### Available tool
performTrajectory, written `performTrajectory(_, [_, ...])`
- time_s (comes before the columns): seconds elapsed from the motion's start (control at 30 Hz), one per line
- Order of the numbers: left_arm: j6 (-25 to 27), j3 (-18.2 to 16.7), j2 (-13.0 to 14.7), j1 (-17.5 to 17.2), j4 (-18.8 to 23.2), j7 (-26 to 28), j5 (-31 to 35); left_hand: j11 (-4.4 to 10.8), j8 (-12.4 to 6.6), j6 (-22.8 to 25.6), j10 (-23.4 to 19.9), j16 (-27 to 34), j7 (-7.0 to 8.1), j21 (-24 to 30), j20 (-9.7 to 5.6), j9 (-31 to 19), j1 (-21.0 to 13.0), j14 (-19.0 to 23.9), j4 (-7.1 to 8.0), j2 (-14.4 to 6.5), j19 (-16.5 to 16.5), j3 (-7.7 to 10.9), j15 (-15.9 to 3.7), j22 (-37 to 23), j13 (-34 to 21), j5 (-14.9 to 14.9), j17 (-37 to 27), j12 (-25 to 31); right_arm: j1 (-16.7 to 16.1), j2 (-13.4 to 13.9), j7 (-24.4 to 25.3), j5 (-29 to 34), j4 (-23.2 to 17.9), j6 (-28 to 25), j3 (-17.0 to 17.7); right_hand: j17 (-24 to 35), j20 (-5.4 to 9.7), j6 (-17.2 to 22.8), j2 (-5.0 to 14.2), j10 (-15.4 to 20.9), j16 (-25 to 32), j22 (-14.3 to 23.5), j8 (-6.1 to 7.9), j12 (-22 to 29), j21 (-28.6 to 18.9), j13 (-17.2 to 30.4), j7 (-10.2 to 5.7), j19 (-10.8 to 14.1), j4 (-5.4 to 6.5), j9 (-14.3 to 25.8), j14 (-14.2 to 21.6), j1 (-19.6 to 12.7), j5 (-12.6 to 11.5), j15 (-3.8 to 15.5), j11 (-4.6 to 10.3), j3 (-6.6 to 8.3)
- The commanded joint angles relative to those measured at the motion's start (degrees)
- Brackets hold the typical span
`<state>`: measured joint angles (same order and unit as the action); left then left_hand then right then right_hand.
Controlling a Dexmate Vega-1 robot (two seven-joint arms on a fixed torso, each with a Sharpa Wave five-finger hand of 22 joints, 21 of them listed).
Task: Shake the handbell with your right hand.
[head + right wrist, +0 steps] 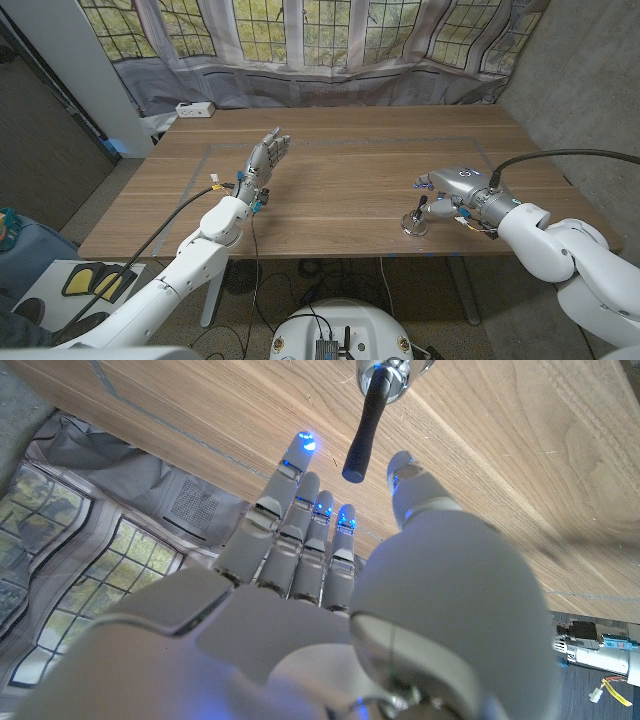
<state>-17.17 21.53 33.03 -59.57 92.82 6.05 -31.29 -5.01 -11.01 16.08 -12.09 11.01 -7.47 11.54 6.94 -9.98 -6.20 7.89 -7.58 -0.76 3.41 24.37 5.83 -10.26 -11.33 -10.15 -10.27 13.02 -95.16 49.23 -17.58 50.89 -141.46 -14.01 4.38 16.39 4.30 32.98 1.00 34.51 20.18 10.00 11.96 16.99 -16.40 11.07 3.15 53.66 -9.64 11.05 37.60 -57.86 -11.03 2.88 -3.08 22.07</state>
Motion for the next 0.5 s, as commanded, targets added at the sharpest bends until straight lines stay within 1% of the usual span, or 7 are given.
performTrajectory(0.03, [0.59,-0.28,0.28,-0.08,0.51,0.47,0.07,0.16,0.04,0.42,-0.67,-0.08,0.35,0.03,-0.03,-0.29,-0.61,0.61,-0.16,0.00,0.28,0.26,-0.23,-0.14,-0.11,0.02,-0.08,0.02,1.95,2.43,1.49,-0.53,2.23,-1.68,-2.78,0.40,0.20,0.84,0.13,1.08,0.82,0.10,0.21,0.62,-0.60,0.10,-0.19,1.05,-0.01,0.31,1.19,-0.76,0.11,0.32,0.03,0.10])
performTrajectory(0.17, [0.38,-0.17,-0.01,0.01,0.16,0.42,0.01,0.06,0.04,0.45,-0.71,-0.06,0.31,0.03,-0.03,-0.29,-0.61,0.67,-0.15,-0.01,0.29,0.25,-0.24,-0.14,-0.11,0.02,-0.08,0.01,2.19,3.42,1.26,-1.12,2.51,-2.58,-3.03,0.56,0.53,1.31,0.20,1.51,1.10,0.11,0.26,0.73,-0.78,0.11,-0.24,1.71,0.16,0.32,1.96,-0.82,0.17,0.68,0.06,-0.01])
performTrajectory(0.27, [0.28,-0.10,-0.13,0.03,0.11,0.51,0.14,0.07,0.04,0.47,-0.71,-0.06,0.32,0.02,-0.03,-0.29,-0.61,0.67,-0.15,-0.01,0.29,0.25,-0.22,-0.14,-0.11,0.02,-0.08,-0.01,2.19,4.07,1.56,-1.39,2.77,-3.13,-3.18,0.59,1.03,2.54,0.08,2.05,1.36,0.14,0.57,0.87,-1.00,0.11,-0.78,2.52,0.28,0.33,3.14,-0.86,0.19,1.21,0.35,-0.14])
performTrajectory(0.37, [0.39,-0.09,-0.25,-0.04,0.16,0.79,0.17,-0.02,0.02,0.55,-0.69,-0.08,0.28,0.01,0.00,-0.29,-0.61,0.66,-0.15,-0.01,0.27,0.25,-0.19,-0.14,-0.12,0.02,-0.08,-0.04,2.28,4.70,1.96,-1.45,2.82,-3.63,-3.44,0.68,1.17,3.51,0.03,2.96,1.56,0.15,0.78,1.16,-1.11,0.12,-1.35,3.01,0.30,0.33,3.92,-1.00,0.19,1.69,0.47,-0.22])
performTrajectory(0.43, [0.42,-0.05,-0.38,-0.06,0.09,0.93,0.16,-0.07,0.02,0.58,-0.69,-0.06,0.26,0.02,0.00,-0.29,-0.61,0.72,-0.15,-0.02,0.29,0.25,-0.19,-0.14,-0.12,0.02,-0.08,-0.05,2.31,5.22,2.22,-1.43,2.78,-3.77,-3.64,0.96,1.27,5.10,0.22,4.39,1.81,0.18,1.20,1.65,-1.16,0.15,-2.02,3.32,0.37,0.34,4.46,-1.26,0.20,2.09,0.37,-0.33])
performTrajectory(0.47, [0.43,-0.02,-0.45,-0.08,0.05,0.98,0.15,-0.08,0.02,0.60,-0.74,-0.06,0.27,0.02,0.00,-0.29,-0.61,0.72,-0.15,-0.02,0.29,0.25,-0.23,-0.14,-0.12,0.02,-0.08,-0.04,2.36,5.46,2.28,-1.50,2.73,-3.83,-3.76,1.01,1.28,5.46,0.28,4.70,1.91,0.19,1.29,1.76,-1.20,0.16,-1.99,3.47,0.34,0.35,4.71,-1.39,0.19,2.15,0.51,-0.32])
performTrajectory(0.5, [0.47,0.01,-0.51,-0.08,0.01,1.02,0.12,-0.09,0.01,0.61,-0.76,-0.06,0.26,0.02,-0.04,-0.29,-0.61,0.72,-0.15,-0.02,0.30,0.25,-0.22,-0.14,-0.12,0.02,-0.08,-0.04,2.35,5.65,2.45,-1.78,2.74,-3.73,-3.77,1.09,1.33,6.06,0.43,5.03,2.02,0.21,1.43,1.87,-1.22,0.17,-2.39,3.60,0.33,0.35,5.05,-1.59,0.17,2.30,0.47,-0.28])
